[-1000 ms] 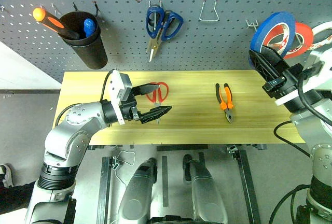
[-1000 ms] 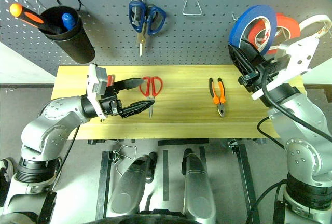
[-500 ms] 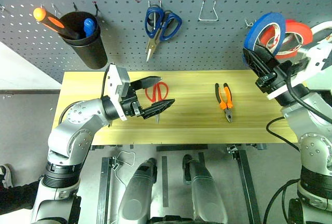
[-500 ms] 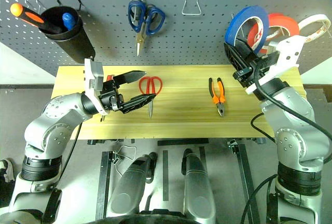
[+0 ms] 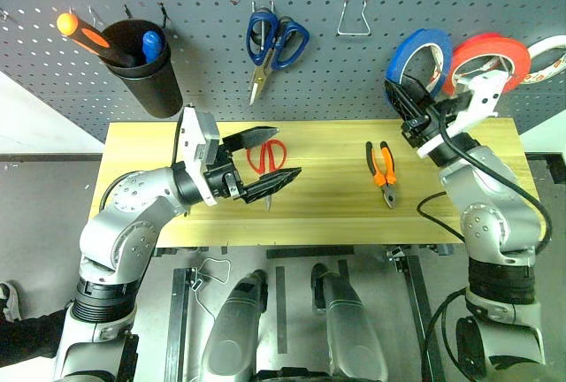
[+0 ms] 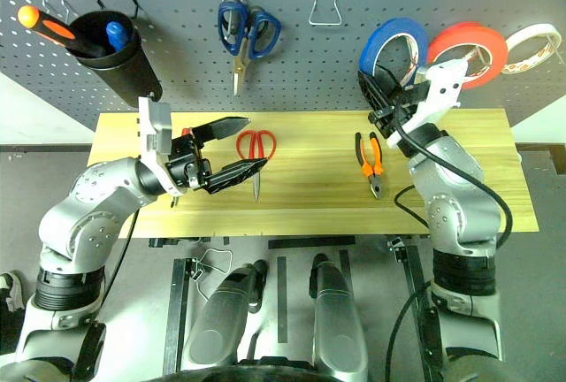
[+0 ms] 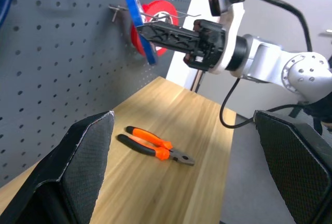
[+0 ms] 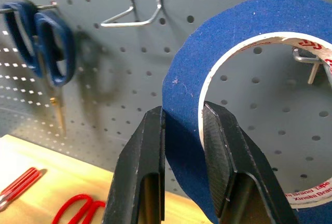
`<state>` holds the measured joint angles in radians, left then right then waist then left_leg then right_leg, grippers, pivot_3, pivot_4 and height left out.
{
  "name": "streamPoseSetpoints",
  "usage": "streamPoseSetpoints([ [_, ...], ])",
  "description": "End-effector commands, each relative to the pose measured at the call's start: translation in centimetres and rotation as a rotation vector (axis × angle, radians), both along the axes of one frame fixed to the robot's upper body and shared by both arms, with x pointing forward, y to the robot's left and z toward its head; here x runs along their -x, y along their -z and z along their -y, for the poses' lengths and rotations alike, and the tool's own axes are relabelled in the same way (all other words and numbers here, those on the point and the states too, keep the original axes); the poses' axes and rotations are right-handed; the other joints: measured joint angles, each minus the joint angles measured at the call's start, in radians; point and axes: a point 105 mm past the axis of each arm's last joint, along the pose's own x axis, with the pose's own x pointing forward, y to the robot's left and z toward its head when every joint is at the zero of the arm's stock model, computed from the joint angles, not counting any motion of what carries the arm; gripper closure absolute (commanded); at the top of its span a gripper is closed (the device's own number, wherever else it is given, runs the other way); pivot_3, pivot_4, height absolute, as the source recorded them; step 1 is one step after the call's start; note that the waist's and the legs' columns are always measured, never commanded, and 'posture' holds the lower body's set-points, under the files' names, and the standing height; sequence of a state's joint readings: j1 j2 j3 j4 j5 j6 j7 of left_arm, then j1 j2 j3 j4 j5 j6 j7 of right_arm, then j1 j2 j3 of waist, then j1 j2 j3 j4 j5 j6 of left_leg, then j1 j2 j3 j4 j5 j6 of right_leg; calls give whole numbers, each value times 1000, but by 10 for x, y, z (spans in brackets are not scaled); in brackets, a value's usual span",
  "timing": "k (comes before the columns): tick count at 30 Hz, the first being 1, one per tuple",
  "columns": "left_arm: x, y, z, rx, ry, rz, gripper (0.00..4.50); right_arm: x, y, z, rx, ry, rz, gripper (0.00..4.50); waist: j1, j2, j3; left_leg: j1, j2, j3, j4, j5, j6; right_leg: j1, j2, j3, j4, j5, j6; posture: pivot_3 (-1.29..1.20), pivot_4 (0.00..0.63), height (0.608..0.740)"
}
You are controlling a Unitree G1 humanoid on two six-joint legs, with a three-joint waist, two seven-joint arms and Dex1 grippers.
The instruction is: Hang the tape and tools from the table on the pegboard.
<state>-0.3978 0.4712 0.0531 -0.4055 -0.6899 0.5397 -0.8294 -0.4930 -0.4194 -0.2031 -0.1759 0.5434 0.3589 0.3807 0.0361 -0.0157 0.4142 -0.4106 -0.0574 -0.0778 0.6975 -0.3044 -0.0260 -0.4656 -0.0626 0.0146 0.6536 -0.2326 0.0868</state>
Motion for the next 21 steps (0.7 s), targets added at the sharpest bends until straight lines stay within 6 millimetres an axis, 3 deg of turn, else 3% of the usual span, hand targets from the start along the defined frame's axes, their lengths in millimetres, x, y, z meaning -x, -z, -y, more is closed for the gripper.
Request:
streamPoseSetpoints([
  [1,9,-12,0,28,17,58,0,-12,-7,2,5,36,32,3827,-2,0,0,0,0,0,0,0,0,0,0,0,0,0,0,96,358,740],
  [7,10,-12,1,29,14,57,0,-28,-5,5,11,71,22,3827,-3,0,0,0,0,0,1,0,0,0,0,0,1,0,0,98,358,740],
  [18,10,-12,1,24,9,60,0,-31,-1,6,25,92,16,112,-2,0,0,0,0,0,1,0,0,0,0,0,1,0,0,99,357,740],
  [21,10,-12,1,22,9,60,0,-29,1,6,30,89,5,49,-2,0,0,0,0,0,1,0,0,0,0,0,1,0,0,98,356,740],
])
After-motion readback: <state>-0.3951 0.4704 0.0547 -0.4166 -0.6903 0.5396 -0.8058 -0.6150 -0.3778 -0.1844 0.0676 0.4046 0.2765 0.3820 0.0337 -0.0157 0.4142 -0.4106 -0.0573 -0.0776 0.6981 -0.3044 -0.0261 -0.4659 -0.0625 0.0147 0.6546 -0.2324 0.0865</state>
